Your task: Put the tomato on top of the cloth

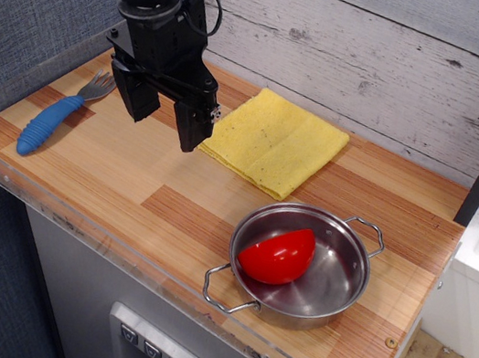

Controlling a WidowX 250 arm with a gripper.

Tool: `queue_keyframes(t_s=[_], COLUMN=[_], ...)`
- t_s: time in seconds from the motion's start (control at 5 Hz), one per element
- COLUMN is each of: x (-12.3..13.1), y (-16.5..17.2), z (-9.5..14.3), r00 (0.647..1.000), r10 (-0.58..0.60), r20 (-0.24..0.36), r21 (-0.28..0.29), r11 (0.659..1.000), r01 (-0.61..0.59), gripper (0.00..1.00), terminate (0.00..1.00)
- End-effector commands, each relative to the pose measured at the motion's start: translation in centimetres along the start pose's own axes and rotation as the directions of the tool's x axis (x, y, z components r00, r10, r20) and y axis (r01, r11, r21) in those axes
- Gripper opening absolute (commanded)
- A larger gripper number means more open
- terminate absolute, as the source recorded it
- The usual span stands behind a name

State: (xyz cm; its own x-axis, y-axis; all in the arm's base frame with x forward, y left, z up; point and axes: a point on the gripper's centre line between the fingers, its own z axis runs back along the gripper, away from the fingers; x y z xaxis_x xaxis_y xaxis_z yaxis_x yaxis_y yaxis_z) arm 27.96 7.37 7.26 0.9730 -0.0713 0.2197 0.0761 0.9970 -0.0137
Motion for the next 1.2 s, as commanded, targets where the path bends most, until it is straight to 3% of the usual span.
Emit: queue_keyframes(t_s=[0.0, 0.4, 0.6, 0.8, 1.0], x=[0.0, 1.9, 1.8, 0.9, 0.2], y=[0.0, -5.1, -9.3, -13.1, -15.5], z=[0.0, 1.5, 2.2, 2.3, 1.6], r00=[1.0, 0.991, 0.977, 0.962, 0.94], r10=[0.0, -0.115, -0.2, -0.271, -0.342], r20=[0.0, 0.061, 0.072, 0.024, -0.005], r21=[0.0, -0.101, -0.111, -0.039, -0.017], r11=[1.0, 0.988, 0.972, 0.962, 0.94], r01=[0.0, 0.121, 0.207, 0.272, 0.342], gripper=[1.0, 1.0, 1.0, 1.0, 1.0], terminate=[0.0, 0.0, 0.0, 0.0, 0.0])
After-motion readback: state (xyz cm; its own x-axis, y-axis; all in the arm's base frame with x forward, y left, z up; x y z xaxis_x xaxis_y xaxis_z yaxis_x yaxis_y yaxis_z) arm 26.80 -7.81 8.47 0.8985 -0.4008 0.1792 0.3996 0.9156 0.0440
